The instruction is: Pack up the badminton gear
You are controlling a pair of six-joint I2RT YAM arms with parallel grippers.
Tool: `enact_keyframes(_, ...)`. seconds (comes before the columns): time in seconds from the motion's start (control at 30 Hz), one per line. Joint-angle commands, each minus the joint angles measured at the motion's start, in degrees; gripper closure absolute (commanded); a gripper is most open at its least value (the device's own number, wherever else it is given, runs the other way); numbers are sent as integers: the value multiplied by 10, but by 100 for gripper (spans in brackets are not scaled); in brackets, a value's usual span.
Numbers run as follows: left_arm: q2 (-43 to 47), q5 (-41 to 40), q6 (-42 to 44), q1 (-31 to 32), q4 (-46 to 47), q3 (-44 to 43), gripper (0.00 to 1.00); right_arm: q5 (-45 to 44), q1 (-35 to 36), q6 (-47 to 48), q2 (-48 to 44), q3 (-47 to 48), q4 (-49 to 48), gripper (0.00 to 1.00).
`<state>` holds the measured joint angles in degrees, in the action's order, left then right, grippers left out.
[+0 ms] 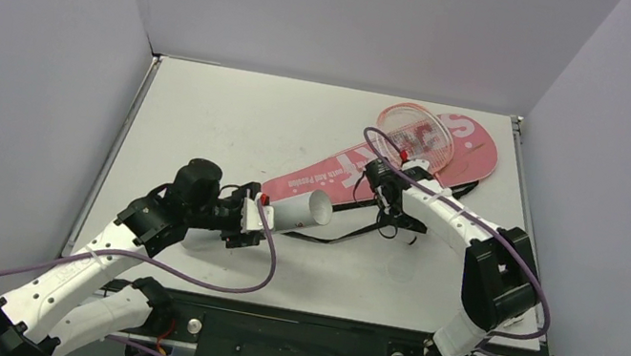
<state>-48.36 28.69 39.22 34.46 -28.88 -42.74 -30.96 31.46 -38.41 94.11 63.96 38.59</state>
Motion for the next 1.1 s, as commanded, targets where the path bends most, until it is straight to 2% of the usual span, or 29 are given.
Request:
enact_keyframes(0.0, 13, 4, 2, -2, 37, -7, 85, -39, 13, -24, 22, 17, -4, 46)
enact_keyframes(0.1, 14, 4, 0, -2, 36, -7, 85, -35, 13, -31, 30, 17, -11, 48)
enact_keyframes(0.43, 15, 4, 0, -2, 37, -4, 85, -36, 15, -39, 17, -12, -15, 73)
enact_keyframes(0.67, 17, 4, 2, -2, 37, -2, 85, -37, 14, -42, 11, -31, -18, 80)
enact_keyframes(0.73, 18, 4, 1, -2, 37, -3, 85, -37, 14, -42, 9, -31, -18, 86)
enact_keyframes(0.77, 18, 4, 0, -3, 37, -3, 85, -37, 14, -42, 6, -31, -18, 93)
enact_keyframes(0.83, 18, 4, 1, -2, 37, -3, 85, -36, 14, -41, -3, -27, -15, 100)
enact_keyframes(0.97, 17, 5, 1, -2, 36, -3, 85, -28, 16, -36, -43, -3, 10, 100)
enact_keyframes(1.07, 19, 3, -3, -2, 40, -2, 85, 13, 15, -27, -92, 36, 35, 100)
